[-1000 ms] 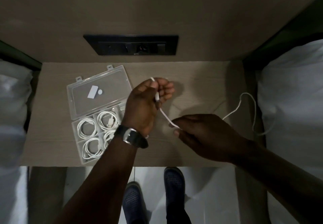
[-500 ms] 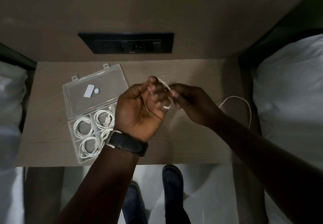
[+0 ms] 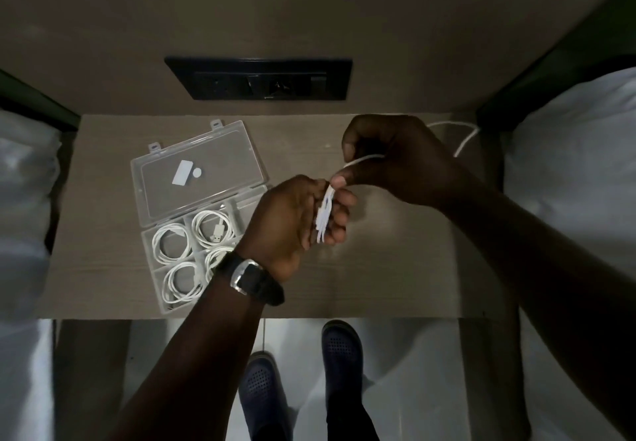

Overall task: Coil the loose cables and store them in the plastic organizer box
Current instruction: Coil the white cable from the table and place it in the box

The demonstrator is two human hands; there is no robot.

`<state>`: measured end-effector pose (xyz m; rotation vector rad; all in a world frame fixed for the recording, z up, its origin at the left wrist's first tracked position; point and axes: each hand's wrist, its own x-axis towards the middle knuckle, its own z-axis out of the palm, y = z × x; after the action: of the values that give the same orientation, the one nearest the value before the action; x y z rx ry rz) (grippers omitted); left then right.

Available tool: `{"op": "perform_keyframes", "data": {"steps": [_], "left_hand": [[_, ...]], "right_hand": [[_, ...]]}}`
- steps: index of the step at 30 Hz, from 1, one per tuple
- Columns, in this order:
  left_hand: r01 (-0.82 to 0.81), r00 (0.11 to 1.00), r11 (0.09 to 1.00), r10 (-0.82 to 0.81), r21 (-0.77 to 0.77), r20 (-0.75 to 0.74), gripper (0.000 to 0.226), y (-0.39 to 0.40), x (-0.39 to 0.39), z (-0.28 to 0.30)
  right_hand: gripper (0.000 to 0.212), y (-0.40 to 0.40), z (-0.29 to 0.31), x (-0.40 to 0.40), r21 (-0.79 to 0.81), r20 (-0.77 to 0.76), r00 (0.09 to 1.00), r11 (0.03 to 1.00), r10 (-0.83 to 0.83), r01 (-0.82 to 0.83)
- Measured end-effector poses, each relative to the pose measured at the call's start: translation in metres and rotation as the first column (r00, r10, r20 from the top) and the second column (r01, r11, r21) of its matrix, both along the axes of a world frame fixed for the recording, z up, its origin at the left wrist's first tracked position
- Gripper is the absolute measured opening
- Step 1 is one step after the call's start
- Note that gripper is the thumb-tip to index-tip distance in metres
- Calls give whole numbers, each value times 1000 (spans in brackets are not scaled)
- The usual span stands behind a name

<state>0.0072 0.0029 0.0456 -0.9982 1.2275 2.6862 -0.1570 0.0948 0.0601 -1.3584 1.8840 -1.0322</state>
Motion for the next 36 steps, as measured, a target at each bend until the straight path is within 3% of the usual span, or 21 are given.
{"op": "perform_keyframes", "data": {"steps": [3, 6, 8, 11, 15, 17, 19, 20, 22, 23, 25, 27, 28, 30, 33, 36], "left_hand": [[-20, 990, 918, 74, 396, -122, 30, -7, 3, 8], [-172, 938, 776, 317, 607, -141, 31, -12, 6, 12], [-346, 871, 694, 488, 632, -59, 29, -13, 6, 12], [-610, 740, 599, 664, 519, 104, 24, -9, 6, 8], [-740, 606, 507, 787, 441, 113, 24, -2, 2, -1], [-766, 612, 587, 790, 260, 19, 22, 1, 0, -10], [-676, 737, 727, 664, -119, -127, 21, 5, 3, -16], [-560, 828, 755, 527, -340, -193, 22, 8, 6, -17], [-276, 958, 686, 249, -673, -139, 25, 8, 13, -16], [-162, 981, 691, 188, -704, -41, 29, 5, 15, -12], [-1, 988, 806, 93, -592, 125, 29, -2, 17, -4], [128, 970, 899, -27, -418, 240, 29, -8, 23, 2], [154, 966, 935, -75, -320, 247, 29, -9, 28, 5], [127, 986, 988, -116, -88, 118, 27, -9, 40, 10], [-22, 991, 947, 63, 319, -117, 28, -14, 50, 19], [-186, 945, 834, 296, 519, -137, 36, -21, 50, 19]], "right_hand": [[16, -4, -19, 11, -4, 253, 964, 996, -82, 86], [23, 1, -37, 38, 65, 203, 974, 994, -98, 86], [27, 6, -39, 57, 125, 31, 999, 992, -27, 23], [23, 7, -34, 72, 264, -107, 990, 962, 95, -64], [25, 1, -16, 75, 465, -235, 932, 874, 275, -140], [21, -2, -4, 80, 470, -308, 878, 861, 367, -195], [15, -6, 10, 79, 446, -375, 845, 873, 381, -196], [14, -9, 18, 76, 438, -407, 836, 881, 369, -175], [16, -13, 29, 66, 430, -413, 836, 886, 362, -171], [15, -13, 32, 60, 420, -379, 852, 888, 361, -189], [10, -11, 38, 45, 357, -321, 898, 916, 302, -180], [17, -10, 39, 27, 248, -260, 956, 966, 134, -68], [21, -10, 38, 18, 196, -204, 978, 981, 39, 2], [19, -11, 30, 10, 123, -65, 995, 989, -76, 84], [11, -11, -3, 26, 88, 115, 985, 989, -129, 119], [9, 2, -39, 55, 109, 137, 965, 971, -225, 211]]}}
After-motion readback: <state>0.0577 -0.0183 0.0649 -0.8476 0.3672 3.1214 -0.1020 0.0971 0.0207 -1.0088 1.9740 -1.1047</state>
